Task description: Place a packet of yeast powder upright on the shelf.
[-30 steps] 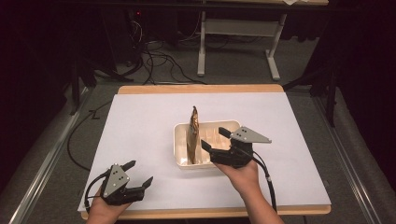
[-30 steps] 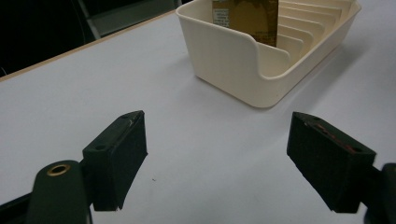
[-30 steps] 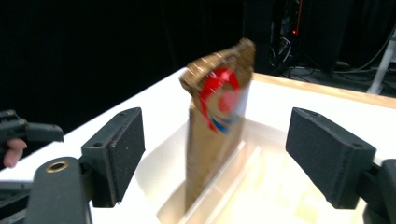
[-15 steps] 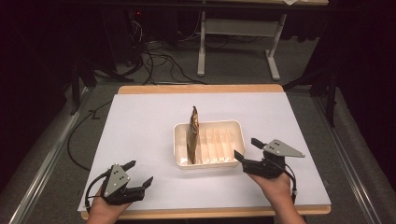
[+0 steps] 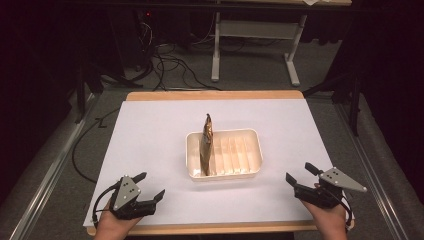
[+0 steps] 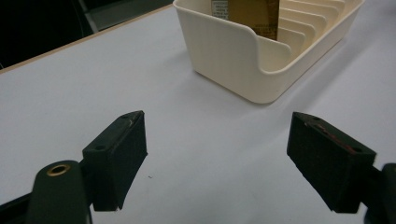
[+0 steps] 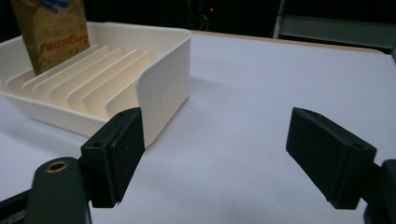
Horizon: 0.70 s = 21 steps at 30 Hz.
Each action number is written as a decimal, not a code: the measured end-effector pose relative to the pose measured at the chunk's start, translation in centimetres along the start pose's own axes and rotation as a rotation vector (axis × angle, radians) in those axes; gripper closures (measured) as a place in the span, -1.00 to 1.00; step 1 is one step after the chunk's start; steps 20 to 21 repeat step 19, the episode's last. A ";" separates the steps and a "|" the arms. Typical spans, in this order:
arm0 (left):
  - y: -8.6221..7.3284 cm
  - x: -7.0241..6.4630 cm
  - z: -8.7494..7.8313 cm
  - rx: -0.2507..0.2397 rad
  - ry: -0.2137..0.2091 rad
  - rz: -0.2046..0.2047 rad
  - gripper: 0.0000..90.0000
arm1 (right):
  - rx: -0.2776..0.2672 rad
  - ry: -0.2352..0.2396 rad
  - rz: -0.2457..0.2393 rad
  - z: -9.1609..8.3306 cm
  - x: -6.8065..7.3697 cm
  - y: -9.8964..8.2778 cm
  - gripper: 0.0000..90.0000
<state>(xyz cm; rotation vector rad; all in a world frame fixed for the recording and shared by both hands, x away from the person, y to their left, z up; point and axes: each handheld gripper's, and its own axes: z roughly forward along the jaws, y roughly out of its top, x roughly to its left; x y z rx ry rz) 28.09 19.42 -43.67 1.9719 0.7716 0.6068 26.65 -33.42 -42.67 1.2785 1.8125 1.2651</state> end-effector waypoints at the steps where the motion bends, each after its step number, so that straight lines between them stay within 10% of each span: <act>1: 0.0 -0.1 0.0 -0.001 -0.005 -0.003 -0.55 | 0.001 -0.004 0.012 0.1 -0.2 -0.1 -0.55; 8: 0.1 -0.3 0.0 -0.004 -0.006 0.001 -0.55 | 0.006 0.002 0.097 0.7 -1.6 -0.8 -0.50; 21: 0.1 -0.1 -0.1 -0.008 -0.006 -0.004 -0.55 | 0.014 -0.004 0.085 0.7 -1.5 -0.9 -0.47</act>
